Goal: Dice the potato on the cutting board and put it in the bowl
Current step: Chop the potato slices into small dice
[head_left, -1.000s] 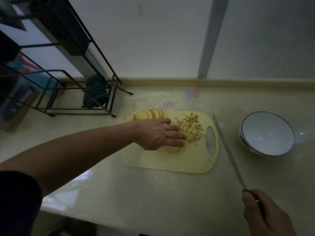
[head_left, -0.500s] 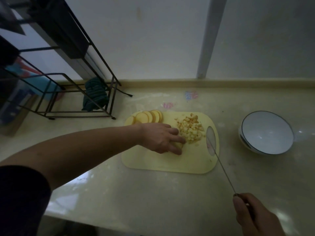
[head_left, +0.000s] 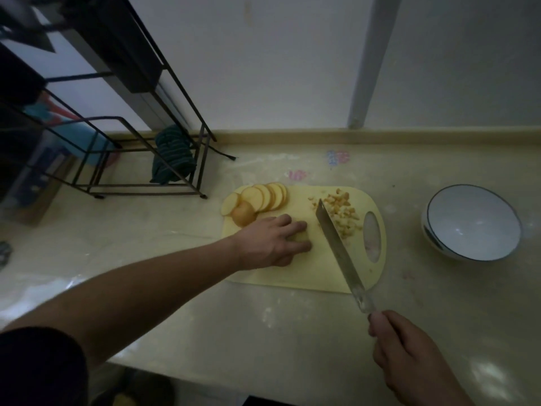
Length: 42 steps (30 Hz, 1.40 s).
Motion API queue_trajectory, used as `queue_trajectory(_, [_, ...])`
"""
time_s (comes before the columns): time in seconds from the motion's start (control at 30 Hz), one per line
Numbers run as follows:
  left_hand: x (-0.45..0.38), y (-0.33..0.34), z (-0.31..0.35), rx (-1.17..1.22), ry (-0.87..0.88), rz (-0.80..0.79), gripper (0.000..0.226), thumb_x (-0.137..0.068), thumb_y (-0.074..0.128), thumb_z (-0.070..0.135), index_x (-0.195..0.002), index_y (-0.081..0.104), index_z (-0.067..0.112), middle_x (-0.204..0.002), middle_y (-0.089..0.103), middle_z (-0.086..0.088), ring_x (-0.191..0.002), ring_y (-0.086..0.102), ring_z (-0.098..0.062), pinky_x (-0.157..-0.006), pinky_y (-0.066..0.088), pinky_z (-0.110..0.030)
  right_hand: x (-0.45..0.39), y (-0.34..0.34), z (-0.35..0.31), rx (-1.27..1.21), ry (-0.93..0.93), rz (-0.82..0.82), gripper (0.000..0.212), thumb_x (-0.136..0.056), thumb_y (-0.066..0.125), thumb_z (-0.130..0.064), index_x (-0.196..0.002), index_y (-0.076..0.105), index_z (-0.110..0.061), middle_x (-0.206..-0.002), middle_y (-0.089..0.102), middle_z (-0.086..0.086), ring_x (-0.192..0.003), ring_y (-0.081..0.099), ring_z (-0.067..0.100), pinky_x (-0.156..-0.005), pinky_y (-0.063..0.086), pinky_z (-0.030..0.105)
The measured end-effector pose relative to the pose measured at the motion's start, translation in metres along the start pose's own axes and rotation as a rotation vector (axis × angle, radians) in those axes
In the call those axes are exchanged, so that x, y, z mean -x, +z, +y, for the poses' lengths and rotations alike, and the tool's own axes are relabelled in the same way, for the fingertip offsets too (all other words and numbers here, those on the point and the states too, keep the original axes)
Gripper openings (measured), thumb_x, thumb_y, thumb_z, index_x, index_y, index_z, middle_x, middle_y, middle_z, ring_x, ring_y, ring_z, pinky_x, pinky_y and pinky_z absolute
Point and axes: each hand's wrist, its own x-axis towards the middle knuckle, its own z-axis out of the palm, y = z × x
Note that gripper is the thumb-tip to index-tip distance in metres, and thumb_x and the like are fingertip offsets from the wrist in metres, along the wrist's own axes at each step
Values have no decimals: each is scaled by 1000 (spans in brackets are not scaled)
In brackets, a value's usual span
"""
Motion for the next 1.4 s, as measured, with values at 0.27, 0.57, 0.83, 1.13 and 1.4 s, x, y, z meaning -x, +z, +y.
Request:
queue_trajectory(0.27, [11, 11, 38, 125, -474, 133, 57, -87, 51, 41, -135, 57, 11, -126, 58, -17, -95, 57, -33, -78, 53, -38, -30, 21, -14, -200, 104, -72, 39, -97, 44, -42, -81, 51, -7, -51, 40, 5, -40, 30, 15, -38, 24, 17])
queue_trajectory(0.57, [20, -4, 28, 388, -678, 4, 73, -89, 72, 41, -148, 43, 10, -146, 40, -10, -104, 61, -28, -87, 48, -33, -32, 37, -13, 8, -40, -37, 54, -82, 39, -63, -73, 53, -12, -47, 50, -1, -41, 43, 7, -49, 34, 25])
queue_trajectory(0.83, [2, -2, 43, 506, -855, 67, 64, -89, 73, 28, -144, 49, 5, -141, 43, -12, -112, 57, -31, -98, 46, -37, -28, 50, -18, 133, -131, -22, 53, -83, 30, -62, -72, 51, -15, -60, 58, 8, -52, 53, 14, -57, 42, 31])
queue_trajectory(1.13, [-2, 2, 54, 533, -931, 160, 61, -91, 71, 28, -144, 49, 6, -141, 43, -10, -110, 58, -30, -97, 44, -33, -37, 43, -21, 198, -98, -54, 62, -82, 27, -66, -77, 49, -8, -62, 56, 9, -49, 48, 15, -50, 37, 28])
queue_trajectory(1.4, [-1, -5, 59, 503, -887, 135, 60, -94, 67, 29, -144, 46, 4, -143, 40, -13, -112, 57, -29, -98, 43, -33, -41, 36, -23, 175, -20, -93, 52, -95, 33, -57, -78, 48, -11, -62, 50, 4, -43, 42, 14, -45, 33, 23])
